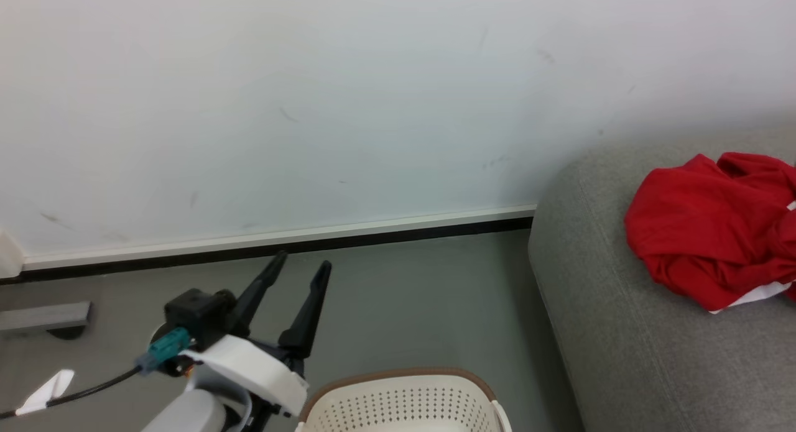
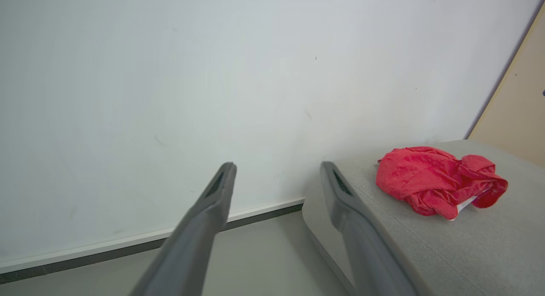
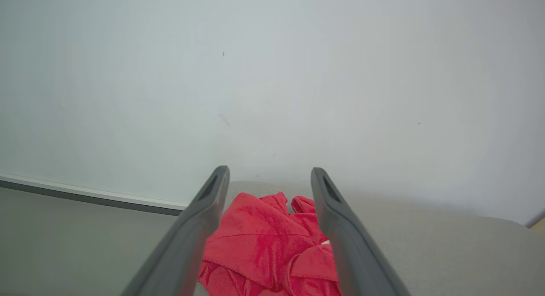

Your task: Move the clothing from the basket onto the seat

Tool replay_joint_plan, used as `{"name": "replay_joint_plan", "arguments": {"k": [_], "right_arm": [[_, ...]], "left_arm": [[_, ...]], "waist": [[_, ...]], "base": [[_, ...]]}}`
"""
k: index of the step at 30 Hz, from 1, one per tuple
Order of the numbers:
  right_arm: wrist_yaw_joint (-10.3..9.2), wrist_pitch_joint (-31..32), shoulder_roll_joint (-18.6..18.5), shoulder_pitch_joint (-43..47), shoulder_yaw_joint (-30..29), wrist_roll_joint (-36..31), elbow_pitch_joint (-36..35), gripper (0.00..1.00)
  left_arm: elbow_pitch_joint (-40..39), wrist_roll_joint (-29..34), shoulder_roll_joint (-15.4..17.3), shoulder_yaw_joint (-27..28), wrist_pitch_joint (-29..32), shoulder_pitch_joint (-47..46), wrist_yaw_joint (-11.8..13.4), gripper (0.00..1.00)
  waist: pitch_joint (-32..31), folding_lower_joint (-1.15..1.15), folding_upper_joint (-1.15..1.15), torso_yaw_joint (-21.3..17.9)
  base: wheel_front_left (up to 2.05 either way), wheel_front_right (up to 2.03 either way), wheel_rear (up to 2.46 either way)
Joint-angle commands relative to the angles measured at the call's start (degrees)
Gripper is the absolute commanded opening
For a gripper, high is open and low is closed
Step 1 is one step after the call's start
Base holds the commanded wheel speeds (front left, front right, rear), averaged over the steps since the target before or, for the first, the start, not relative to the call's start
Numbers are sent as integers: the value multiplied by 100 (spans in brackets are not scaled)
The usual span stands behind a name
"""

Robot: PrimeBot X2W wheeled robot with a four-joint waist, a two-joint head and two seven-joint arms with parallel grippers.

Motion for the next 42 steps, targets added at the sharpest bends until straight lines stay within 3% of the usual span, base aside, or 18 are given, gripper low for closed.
{"name": "replay_joint_plan", "arguments": {"k": [1,7,14,15,16,22,36,42], "right_arm": [[-15,-108,96,196,-95,-35,-64,100],[-15,-542,794,1011,-424,-359,-414,100],[-15,-1322,1728,2017,-846,-819,-782,100],[-15,-1322,1728,2017,-846,-819,-782,100],[-15,-1598,1962,2305,-920,-961,-843,100],[-15,-2198,2492,2911,-960,-1325,-799,100],[-15,-2399,3128,3170,-889,-1774,-704,100],[-15,-2400,3126,3031,-825,-1808,-739,100]], "left_arm": [[-19,68,67,116,0,186,34,100],[-119,261,102,824,-1,746,247,100],[-147,702,-317,1925,-1,1519,469,100],[-147,702,-317,1925,-1,1519,469,100],[-152,858,-484,2239,-1,1756,426,100],[-191,1462,-930,2998,-1,2291,157,100],[-88,2354,-1743,3934,-2,2627,-583,100],[95,2683,-1889,4085,-2,2546,-848,100]], "waist": [[-136,2,0,169],[-261,2,0,477],[-376,2,0,750],[-376,2,0,750],[-403,2,0,791],[-428,2,0,852],[-325,2,0,748],[-351,2,0,735]], "base": [[0,0,0],[0,0,0],[0,0,0],[0,0,0],[0,0,0],[0,0,0],[0,0,0],[0,0,0]]}}
